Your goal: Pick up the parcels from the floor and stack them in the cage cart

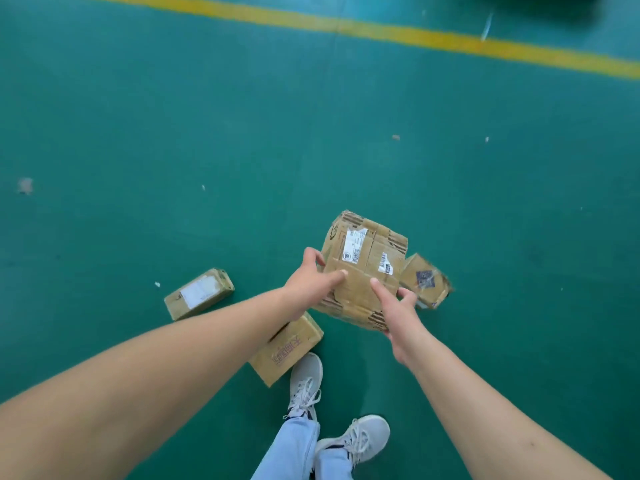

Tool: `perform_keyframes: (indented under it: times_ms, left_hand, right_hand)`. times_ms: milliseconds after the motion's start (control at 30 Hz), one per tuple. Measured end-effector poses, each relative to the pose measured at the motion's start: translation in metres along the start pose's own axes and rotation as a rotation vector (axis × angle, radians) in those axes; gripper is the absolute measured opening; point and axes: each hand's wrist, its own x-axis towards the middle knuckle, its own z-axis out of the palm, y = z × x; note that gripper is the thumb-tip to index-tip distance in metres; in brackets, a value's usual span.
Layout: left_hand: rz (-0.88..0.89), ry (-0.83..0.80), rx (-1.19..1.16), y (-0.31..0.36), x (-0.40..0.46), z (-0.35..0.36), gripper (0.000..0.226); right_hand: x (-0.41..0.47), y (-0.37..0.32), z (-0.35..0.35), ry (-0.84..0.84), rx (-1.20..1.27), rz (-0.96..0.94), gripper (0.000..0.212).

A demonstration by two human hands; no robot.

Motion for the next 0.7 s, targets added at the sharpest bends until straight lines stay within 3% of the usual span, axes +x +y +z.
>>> perform_keyframes:
  times_ms: [133,333,567,700]
  left_hand:
    - [0.080,0.041,-0.015,0.049,-0.113,-0.065,0.047]
    - [0.089,0.136,-0.235,0.083,-0.248,-0.145,0.051]
    - [0.073,0.209,-0.464,0.075,-0.402,-0.187,0.057]
    - [0.086,0.267,-0.568,0.047,-0.480,-0.186,0.065]
  right_hand:
    - [-0.110,-0.069,0.004,-0.045,-0.126,-0.118,0.077]
    - [-0.245,-0.128,0.025,-0.172,-0.282,-0.269,0.071]
    - [-0.372,-0.141,0.036,-0.383,-0.459,-0.444,0.076]
    - [-0.438,-0.126,0.032,-0.525,-0.531,-0.434,0.077]
